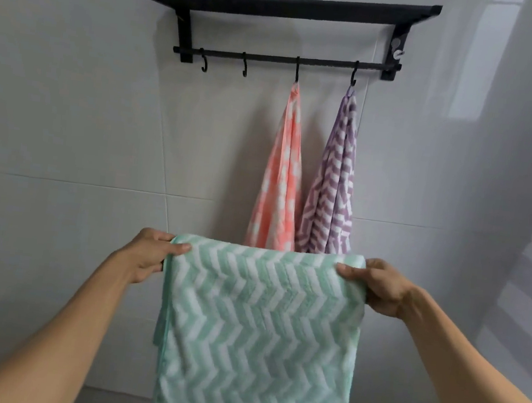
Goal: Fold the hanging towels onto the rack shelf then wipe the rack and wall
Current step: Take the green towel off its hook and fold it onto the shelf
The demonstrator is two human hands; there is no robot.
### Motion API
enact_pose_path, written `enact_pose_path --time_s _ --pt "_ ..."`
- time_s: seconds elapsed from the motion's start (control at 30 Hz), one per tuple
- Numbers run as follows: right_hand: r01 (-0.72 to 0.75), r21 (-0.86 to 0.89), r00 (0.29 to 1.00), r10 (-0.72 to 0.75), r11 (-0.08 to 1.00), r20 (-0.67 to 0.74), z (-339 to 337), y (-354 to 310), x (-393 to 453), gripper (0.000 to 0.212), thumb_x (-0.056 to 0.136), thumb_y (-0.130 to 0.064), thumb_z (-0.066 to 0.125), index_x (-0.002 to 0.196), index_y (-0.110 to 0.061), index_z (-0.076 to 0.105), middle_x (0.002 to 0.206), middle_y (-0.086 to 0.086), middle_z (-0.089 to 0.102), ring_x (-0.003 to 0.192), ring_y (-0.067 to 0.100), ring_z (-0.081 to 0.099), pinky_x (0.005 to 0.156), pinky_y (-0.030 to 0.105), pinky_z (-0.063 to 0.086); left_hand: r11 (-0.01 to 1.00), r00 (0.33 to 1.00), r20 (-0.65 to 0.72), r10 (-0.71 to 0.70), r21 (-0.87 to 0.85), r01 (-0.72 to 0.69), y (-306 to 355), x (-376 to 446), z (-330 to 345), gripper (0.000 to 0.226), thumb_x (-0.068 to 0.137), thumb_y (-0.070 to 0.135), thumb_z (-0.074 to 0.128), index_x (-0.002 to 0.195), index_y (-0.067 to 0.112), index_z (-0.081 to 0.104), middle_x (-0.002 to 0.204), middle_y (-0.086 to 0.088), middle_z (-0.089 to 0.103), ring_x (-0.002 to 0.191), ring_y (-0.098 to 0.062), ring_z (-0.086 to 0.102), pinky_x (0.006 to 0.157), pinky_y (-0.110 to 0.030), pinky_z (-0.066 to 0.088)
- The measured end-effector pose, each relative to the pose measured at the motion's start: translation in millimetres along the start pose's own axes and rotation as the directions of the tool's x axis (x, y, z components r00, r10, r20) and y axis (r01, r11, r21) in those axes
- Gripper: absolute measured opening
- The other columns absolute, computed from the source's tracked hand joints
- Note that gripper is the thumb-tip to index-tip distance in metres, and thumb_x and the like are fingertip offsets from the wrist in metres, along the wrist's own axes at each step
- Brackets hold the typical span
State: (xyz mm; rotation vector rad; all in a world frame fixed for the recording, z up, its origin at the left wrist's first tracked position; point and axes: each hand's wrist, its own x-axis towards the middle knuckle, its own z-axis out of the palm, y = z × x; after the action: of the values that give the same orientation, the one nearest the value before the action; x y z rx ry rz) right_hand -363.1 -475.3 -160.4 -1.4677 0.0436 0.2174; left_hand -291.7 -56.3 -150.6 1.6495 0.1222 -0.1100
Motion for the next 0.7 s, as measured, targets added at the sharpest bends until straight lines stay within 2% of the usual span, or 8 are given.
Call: enact_pose_path --time_s 0.1,0.2,0.33,0.4,0.47,0.57,0.63,0.7 --pt "0.022 0.043 0.998 -0.02 0.999 -0.056 1 -11 1 0.051 0.079 -0.027 0.079 0.115 0.008 0.069 0.115 0.026 0.072 0.101 0.04 0.072 0.082 0.047 0.062 0.99 0.994 -0.091 0.054 -0.127 -0.065 8 3 5 0.075 0.086 0.001 0.075 0.15 0.009 0.035 0.131 -0.021 0.058 0.109 -0.031 0.064 0.103 -0.046 0.049" --pt "0.02 -0.056 0.999 -0.022 0.998 -0.042 6 -26 0 0.048 0.079 -0.017 0.081 0.114 0.013 0.067 0.114 0.029 0.071 0.104 0.043 0.071 0.091 0.054 0.058 0.997 0.995 -0.068 0.074 -0.012 -0.075 16 2 8 0.08 0.081 0.001 0.081 0.146 0.019 0.039 0.132 -0.019 0.055 0.11 -0.032 0.065 0.102 -0.048 0.051" --pt "0.096 -0.015 0.98 -0.098 0.995 -0.174 9 -42 4 0.053 0.07 -0.015 0.086 0.109 0.016 0.067 0.105 0.028 0.074 0.088 0.04 0.075 0.072 0.048 0.063 0.973 0.977 -0.16 0.139 -0.162 -0.165 29 1 11 0.061 0.086 0.004 0.076 0.139 0.011 0.047 0.121 -0.02 0.064 0.091 -0.026 0.069 0.078 -0.038 0.057" --pt "0.114 0.028 0.979 -0.107 0.993 -0.175 11 -47 5 0.05 0.074 -0.014 0.084 0.111 0.015 0.067 0.107 0.027 0.074 0.089 0.039 0.075 0.07 0.047 0.063 0.978 0.981 -0.121 0.15 -0.126 -0.165 32 -1 13 0.064 0.083 0.011 0.081 0.137 0.015 0.048 0.118 -0.018 0.065 0.095 -0.028 0.07 0.084 -0.04 0.058" --pt "0.088 0.038 0.986 -0.082 0.995 -0.143 9 -50 7 0.045 0.08 -0.014 0.079 0.112 0.015 0.066 0.109 0.027 0.073 0.091 0.038 0.074 0.071 0.045 0.063 0.984 0.973 -0.171 0.157 -0.061 -0.169 34 1 15 0.062 0.079 0.009 0.084 0.131 0.016 0.051 0.121 -0.022 0.064 0.098 -0.031 0.07 0.088 -0.043 0.057" --pt "0.074 0.068 0.991 -0.066 0.995 -0.12 5 -51 8 0.037 0.087 -0.01 0.071 0.115 0.015 0.065 0.109 0.027 0.073 0.086 0.033 0.075 0.068 0.038 0.064 0.965 0.954 -0.247 0.168 -0.157 -0.211 37 5 14 0.053 0.084 0.005 0.079 0.129 0.014 0.052 0.12 -0.023 0.065 0.086 -0.025 0.07 0.082 -0.039 0.058" --pt "0.083 0.044 0.987 -0.076 0.996 -0.142 4 -51 8 0.034 0.088 -0.008 0.071 0.114 0.014 0.066 0.108 0.024 0.074 0.083 0.03 0.075 0.066 0.035 0.064 0.969 0.968 -0.174 0.181 -0.138 -0.206 37 5 11 0.061 0.082 0.01 0.082 0.133 0.016 0.05 0.123 -0.021 0.062 0.096 -0.026 0.07 0.087 -0.042 0.058" --pt "0.068 -0.001 0.982 -0.067 0.998 -0.179 5 -51 8 0.033 0.086 -0.01 0.074 0.112 0.011 0.068 0.11 0.023 0.074 0.085 0.029 0.075 0.069 0.034 0.064 0.989 0.983 -0.113 0.145 -0.01 -0.147 32 7 9 0.07 0.069 0.014 0.091 0.128 0.021 0.055 0.131 -0.022 0.056 0.115 -0.031 0.064 0.099 -0.048 0.053"
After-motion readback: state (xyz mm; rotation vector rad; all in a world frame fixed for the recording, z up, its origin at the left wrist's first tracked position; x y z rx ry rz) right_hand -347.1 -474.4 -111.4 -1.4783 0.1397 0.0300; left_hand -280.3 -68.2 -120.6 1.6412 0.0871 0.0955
